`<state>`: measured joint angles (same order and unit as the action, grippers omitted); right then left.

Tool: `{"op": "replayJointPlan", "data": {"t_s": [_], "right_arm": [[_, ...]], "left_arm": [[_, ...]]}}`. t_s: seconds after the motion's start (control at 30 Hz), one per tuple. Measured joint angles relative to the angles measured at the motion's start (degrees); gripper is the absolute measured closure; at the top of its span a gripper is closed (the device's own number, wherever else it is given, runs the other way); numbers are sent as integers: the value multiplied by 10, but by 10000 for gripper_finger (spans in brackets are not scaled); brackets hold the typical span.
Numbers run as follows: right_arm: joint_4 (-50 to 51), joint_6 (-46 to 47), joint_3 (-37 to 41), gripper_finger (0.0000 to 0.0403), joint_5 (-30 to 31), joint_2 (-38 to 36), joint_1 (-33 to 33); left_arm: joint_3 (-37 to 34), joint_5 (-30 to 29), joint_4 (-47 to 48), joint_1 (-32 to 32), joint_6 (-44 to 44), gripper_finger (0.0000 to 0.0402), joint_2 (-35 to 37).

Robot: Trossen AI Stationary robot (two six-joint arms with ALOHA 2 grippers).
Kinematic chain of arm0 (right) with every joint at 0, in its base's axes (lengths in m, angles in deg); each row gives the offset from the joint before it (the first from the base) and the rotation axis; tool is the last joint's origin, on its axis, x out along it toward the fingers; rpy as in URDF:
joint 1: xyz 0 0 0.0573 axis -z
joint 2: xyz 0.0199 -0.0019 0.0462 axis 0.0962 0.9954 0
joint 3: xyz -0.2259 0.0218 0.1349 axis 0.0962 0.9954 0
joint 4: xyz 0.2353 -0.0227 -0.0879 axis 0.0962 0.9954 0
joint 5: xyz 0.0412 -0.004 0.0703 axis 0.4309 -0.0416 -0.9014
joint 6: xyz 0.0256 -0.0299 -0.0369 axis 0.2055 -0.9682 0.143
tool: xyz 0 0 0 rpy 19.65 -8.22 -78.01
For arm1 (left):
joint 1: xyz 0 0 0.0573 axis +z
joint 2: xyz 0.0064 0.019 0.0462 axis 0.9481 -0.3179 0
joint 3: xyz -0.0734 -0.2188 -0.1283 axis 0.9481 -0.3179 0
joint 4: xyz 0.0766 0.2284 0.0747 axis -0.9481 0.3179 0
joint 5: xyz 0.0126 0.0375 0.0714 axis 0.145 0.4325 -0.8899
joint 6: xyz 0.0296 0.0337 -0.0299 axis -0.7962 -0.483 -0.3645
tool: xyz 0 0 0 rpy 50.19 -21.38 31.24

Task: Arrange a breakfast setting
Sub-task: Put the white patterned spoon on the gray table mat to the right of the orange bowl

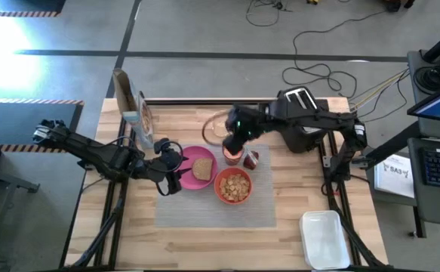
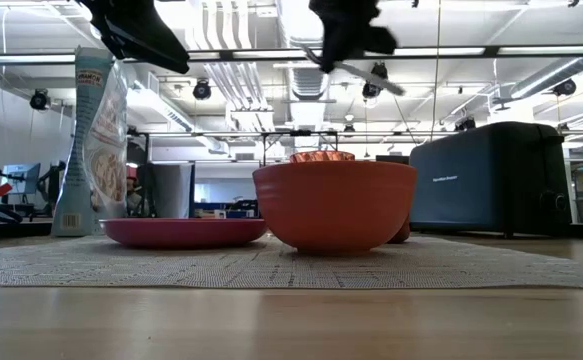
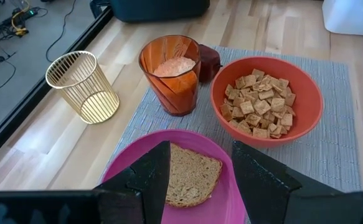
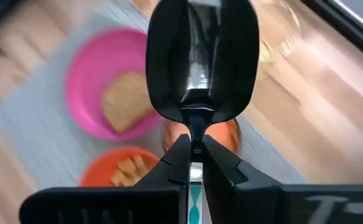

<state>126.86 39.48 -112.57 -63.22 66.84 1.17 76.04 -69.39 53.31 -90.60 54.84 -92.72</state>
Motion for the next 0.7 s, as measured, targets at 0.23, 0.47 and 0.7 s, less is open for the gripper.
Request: {"op": "replayJointPlan", "data": {"t_s": [0.23,0.47,0.7], "right_arm": [[111,159,2,387,79,0,-91],[111,313,40,387,91,0,-185],[104,452,128,387,90,0,-252]], "left_arm": [[-7,2,12,0,-2,246,0],[-14,2,21,0,-2,246,0],[-15,2,24,0,-2,246,0]]}}
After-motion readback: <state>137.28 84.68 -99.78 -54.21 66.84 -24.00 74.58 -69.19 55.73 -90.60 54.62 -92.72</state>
